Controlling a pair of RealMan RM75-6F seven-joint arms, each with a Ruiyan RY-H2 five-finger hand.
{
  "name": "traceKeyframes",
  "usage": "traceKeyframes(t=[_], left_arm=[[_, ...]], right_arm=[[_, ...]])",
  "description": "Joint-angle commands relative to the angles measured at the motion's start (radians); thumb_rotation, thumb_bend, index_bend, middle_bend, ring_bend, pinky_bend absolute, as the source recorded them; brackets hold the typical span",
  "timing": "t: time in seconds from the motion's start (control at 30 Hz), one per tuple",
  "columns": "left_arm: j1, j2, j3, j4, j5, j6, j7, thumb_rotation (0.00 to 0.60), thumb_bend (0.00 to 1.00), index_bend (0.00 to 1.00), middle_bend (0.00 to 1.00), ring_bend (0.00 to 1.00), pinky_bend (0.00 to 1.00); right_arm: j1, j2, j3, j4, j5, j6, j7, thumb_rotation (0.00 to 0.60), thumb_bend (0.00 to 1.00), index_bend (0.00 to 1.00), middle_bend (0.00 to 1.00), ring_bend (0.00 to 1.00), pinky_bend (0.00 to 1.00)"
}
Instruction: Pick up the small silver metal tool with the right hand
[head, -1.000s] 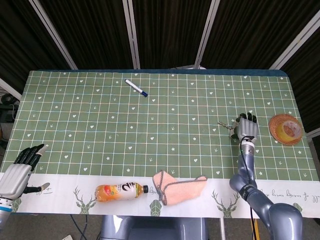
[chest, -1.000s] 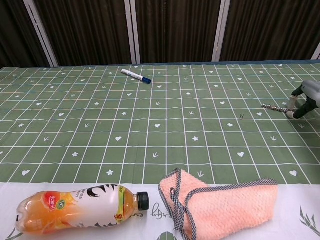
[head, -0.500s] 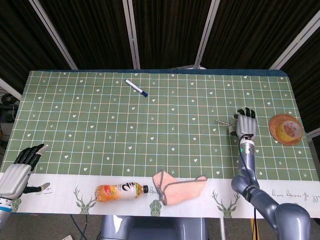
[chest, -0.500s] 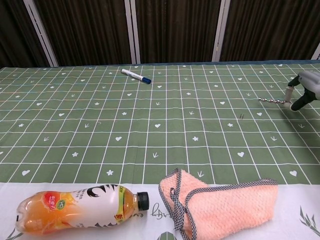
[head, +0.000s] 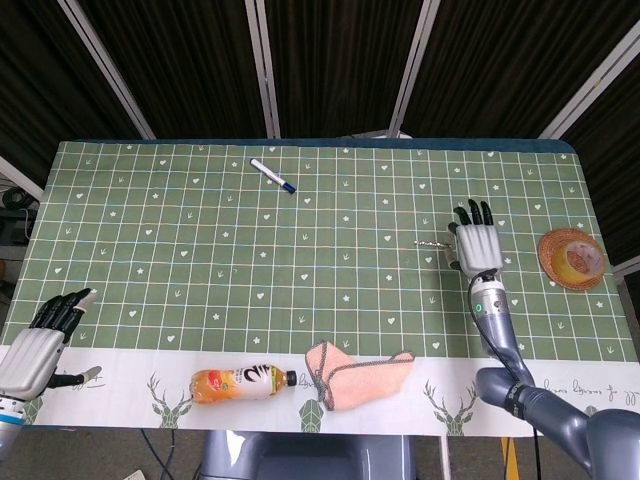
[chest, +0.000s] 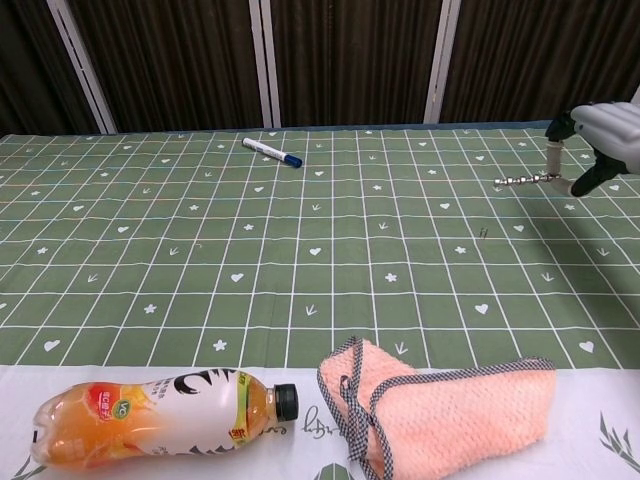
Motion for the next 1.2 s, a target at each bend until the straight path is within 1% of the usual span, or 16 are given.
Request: traceKeyframes(t=[0.03,0.13,0.27,0.43,0.67,0.7,0.77,0.93,1.2], left_arm=[[0.001,0.001,0.000,0.000,0.002,0.002,-0.002,0.600,0.00,0.00,0.00,0.00,0.00],[0.001,0.001,0.000,-0.001,0.006,0.007,-0.004,0.600,0.00,0.00,0.00,0.00,0.00],[0.002,0.002,0.000,0.000,0.008,0.011,-0.007,0.600,0.01,0.00,0.00,0.00,0.00],[0.003,0.001,-0.001,0.001,0.007,0.012,-0.008,0.600,0.00,0.00,0.00,0.00,0.00],[0.002,0.002,-0.001,-0.002,0.005,0.010,-0.012,0.600,0.00,0.00,0.00,0.00,0.00],[0.002,0.002,-0.001,-0.002,0.003,0.009,-0.012,0.600,0.00,0.00,0.00,0.00,0.00],[0.001,0.003,-0.001,-0.003,0.002,0.007,-0.014,0.600,0.00,0.00,0.00,0.00,0.00],[0.003,0.006,-0.001,-0.004,-0.003,0.006,-0.021,0.600,0.00,0.00,0.00,0.00,0.00],[0.006,0.010,0.001,-0.007,0.000,0.011,-0.026,0.600,0.00,0.00,0.00,0.00,0.00]], right_arm=[[-0.003,0.028,-0.099,0.030,-0.145,0.090,-0.054,0.600,0.35,0.60,0.17,0.00,0.00],[0.006,0.024,-0.166,0.107,-0.248,0.141,-0.103,0.600,0.35,0.60,0.17,0.00,0.00],[0.014,0.007,-0.214,0.195,-0.327,0.188,-0.154,0.600,0.35,0.60,0.17,0.00,0.00],[0.023,-0.027,-0.230,0.279,-0.372,0.238,-0.191,0.600,0.35,0.60,0.17,0.00,0.00],[0.049,-0.060,-0.259,0.364,-0.421,0.241,-0.249,0.600,0.35,0.60,0.17,0.00,0.00],[0.055,-0.063,-0.281,0.380,-0.447,0.242,-0.270,0.600,0.34,0.60,0.17,0.00,0.00],[0.054,-0.071,-0.301,0.402,-0.469,0.245,-0.287,0.600,0.35,0.60,0.17,0.00,0.00],[0.045,-0.092,-0.302,0.425,-0.468,0.239,-0.285,0.600,0.35,0.60,0.17,0.00,0.01],[0.057,-0.120,-0.277,0.451,-0.449,0.232,-0.289,0.600,0.35,0.60,0.17,0.00,0.01]])
